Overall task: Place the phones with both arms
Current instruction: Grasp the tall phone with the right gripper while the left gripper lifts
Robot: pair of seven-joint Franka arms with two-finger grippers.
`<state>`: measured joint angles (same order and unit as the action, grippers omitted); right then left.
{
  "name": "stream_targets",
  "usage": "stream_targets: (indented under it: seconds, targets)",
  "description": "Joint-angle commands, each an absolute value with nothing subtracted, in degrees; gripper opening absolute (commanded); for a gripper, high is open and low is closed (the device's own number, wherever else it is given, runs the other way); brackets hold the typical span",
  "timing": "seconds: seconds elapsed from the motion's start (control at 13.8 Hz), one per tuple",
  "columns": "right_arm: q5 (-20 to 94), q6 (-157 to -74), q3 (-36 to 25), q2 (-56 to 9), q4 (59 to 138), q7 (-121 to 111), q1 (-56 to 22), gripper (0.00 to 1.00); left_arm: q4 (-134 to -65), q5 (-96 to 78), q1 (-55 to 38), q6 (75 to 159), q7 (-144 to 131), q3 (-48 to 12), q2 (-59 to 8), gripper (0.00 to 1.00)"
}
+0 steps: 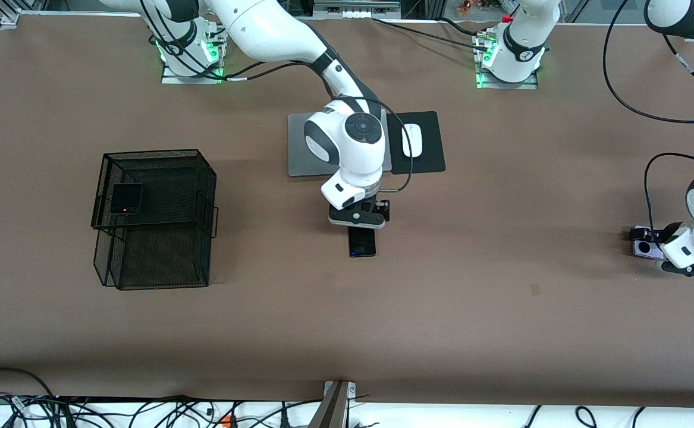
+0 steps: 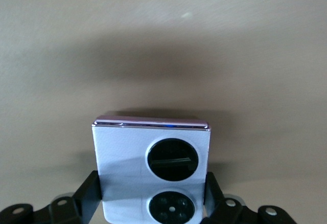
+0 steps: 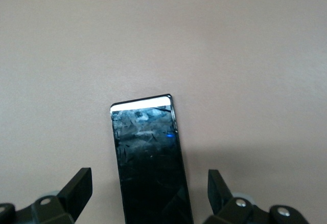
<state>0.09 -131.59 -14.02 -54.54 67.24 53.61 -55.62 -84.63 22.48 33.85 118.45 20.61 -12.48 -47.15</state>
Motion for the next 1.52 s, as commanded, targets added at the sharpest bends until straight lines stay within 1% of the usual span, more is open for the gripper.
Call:
stream_targets:
  seconds: [0.0, 0.07, 0.15, 0.36, 0.58, 0.73, 0.8, 0.87, 1.09, 1.23, 1.45]
  targets:
    - [-0.53, -136.92, -14.15, -57.21, 67.85, 52.21, -57.12, 1.00, -83.51, 22.68, 33.22, 113.22, 20.48, -14.84, -43.86, 0.41]
    - [-0.53, -137.11, -14.15, -57.48, 68.11, 52.21, -57.13, 1.00, -82.02, 22.76, 33.14, 110.42, 20.48, -16.42, -43.51, 0.42]
    - [-0.70, -137.02, -14.15, -57.57, 68.20, 52.21, -57.13, 1.00, -79.57, 22.76, 33.13, 107.08, 20.48, -18.26, -43.42, 0.45]
    - [-0.88, -136.93, -14.24, -57.31, 69.17, 49.24, -57.04, 1.00, -73.67, 22.85, 32.61, 98.64, 20.57, -24.24, -43.42, 0.45]
    - [-0.79, -137.20, -14.24, -57.39, 70.84, 48.34, -57.39, 1.00, -71.20, 22.76, 32.43, 93.79, 20.74, -32.57, -43.42, 0.44]
    - [-0.70, -138.69, -14.24, -57.39, 72.24, 48.17, -57.57, 1.00, -71.10, 22.68, 32.34, 92.20, 19.52, -39.26, -43.50, 0.38]
    - [-0.70, -138.78, -14.24, -57.39, 72.51, 47.99, -57.57, 1.00, -71.19, 22.59, 31.30, 92.20, 17.25, -41.98, -43.77, 0.37]
    - [-0.62, -138.78, -14.24, -57.39, 72.51, 47.90, -57.57, 1.00, -71.28, 21.89, 28.85, 92.28, 13.14, -42.62, -43.94, 0.37]
    - [-0.18, -138.87, -14.15, -57.30, 72.42, 48.34, -57.57, 1.00, -71.28, 15.57, 20.24, 92.90, -3.11, -42.19, -45.61, 0.37]
    - [-0.09, -138.95, -14.15, -57.30, 72.42, 48.69, -57.57, 1.00, -71.45, 15.38, 15.58, 97.88, -12.44, -41.75, -47.19, 0.37]
    - [0.00, -139.04, -14.15, -57.39, 72.42, 48.78, -57.57, 1.00, -71.45, 13.55, 12.58, 106.49, -19.84, -41.66, -50.70, 0.37]
